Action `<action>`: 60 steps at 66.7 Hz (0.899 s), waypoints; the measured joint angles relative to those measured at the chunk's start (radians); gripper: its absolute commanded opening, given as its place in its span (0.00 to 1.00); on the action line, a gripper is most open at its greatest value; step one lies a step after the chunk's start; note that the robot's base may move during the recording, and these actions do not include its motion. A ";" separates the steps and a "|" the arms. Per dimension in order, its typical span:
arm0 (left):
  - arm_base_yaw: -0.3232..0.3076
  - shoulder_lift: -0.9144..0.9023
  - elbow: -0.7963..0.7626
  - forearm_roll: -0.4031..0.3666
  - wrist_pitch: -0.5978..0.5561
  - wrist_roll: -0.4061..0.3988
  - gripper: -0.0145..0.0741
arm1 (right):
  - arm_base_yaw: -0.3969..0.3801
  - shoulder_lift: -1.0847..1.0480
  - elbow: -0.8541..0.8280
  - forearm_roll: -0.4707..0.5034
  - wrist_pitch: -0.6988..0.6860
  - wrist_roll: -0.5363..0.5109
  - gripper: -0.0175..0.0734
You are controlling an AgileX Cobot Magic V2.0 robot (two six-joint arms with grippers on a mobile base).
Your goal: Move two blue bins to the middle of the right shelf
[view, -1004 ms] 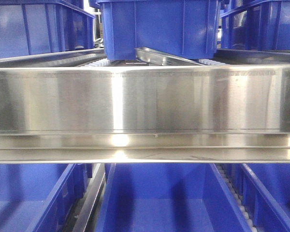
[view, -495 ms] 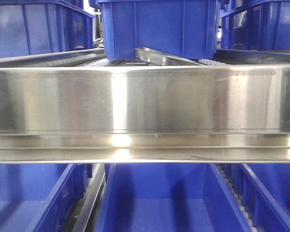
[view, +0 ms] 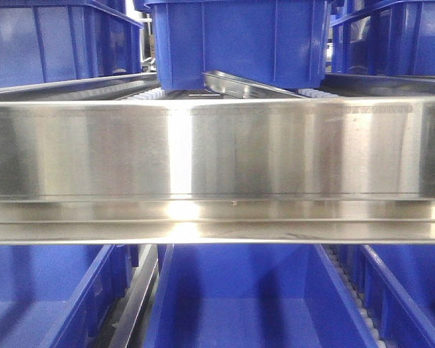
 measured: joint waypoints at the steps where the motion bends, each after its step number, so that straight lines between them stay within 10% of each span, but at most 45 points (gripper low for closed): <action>1: 0.000 0.000 0.000 0.000 0.000 0.000 0.04 | 0.000 0.000 0.000 0.000 0.000 0.000 0.01; 60: 0.000 -0.002 -0.001 0.010 0.002 0.000 0.04 | 0.002 0.000 0.000 0.004 0.000 0.000 0.01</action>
